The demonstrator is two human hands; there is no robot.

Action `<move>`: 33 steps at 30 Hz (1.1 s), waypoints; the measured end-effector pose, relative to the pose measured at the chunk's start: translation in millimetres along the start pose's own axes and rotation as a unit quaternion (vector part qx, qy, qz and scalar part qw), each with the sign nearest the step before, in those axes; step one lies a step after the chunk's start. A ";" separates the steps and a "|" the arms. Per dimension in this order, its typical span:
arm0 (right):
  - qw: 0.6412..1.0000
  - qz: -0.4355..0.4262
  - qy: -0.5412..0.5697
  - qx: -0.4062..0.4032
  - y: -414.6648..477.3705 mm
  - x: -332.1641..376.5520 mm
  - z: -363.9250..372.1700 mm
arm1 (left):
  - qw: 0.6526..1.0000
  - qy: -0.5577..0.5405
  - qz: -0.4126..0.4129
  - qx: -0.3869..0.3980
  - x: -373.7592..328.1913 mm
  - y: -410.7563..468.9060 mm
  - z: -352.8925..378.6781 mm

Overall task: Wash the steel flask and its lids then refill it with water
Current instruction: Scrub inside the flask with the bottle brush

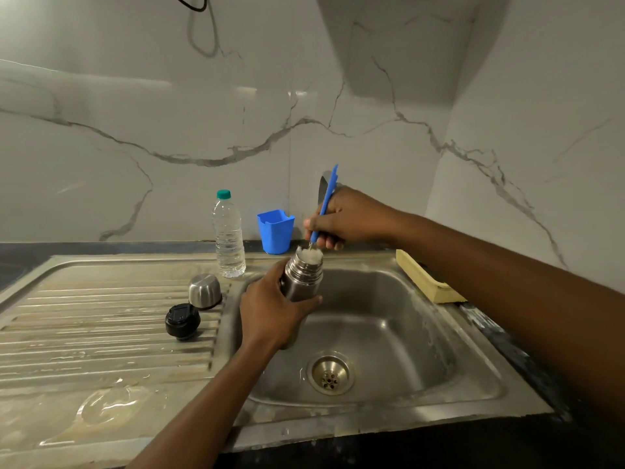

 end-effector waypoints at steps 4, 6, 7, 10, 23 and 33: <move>0.998 -0.020 -0.054 0.012 -2.3 11.5 0.2 | 1.000 -0.025 -0.006 -0.003 -1.2 1.6 -0.6; 0.998 -0.032 -0.040 -0.047 0.9 18.3 -14.2 | 0.999 -0.029 -0.012 -0.005 1.6 2.9 -1.2; 0.996 -0.035 -0.029 -0.079 1.7 20.0 -21.8 | 1.000 -0.027 -0.014 -0.005 3.9 3.8 -1.0; 0.993 -0.043 -0.017 -0.108 0.2 19.1 -19.0 | 1.000 -0.012 -0.017 -0.010 6.9 4.6 -3.3; 0.984 -0.041 -0.069 -0.156 -2.4 14.0 -7.4 | 0.999 0.003 -0.032 -0.021 5.7 3.7 -3.0; 0.987 -0.034 -0.072 -0.138 -4.7 21.6 -9.2 | 0.999 -0.004 -0.041 -0.011 7.3 4.1 -3.5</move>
Point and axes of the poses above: each hand's wrist, its own y-axis towards the middle knuckle, its own z-axis out of the palm, x = y × z, the point moved 4 cm from there along y, towards the middle knuckle, and after that the axes turned 2 degrees about y, right-handed, at the moved point
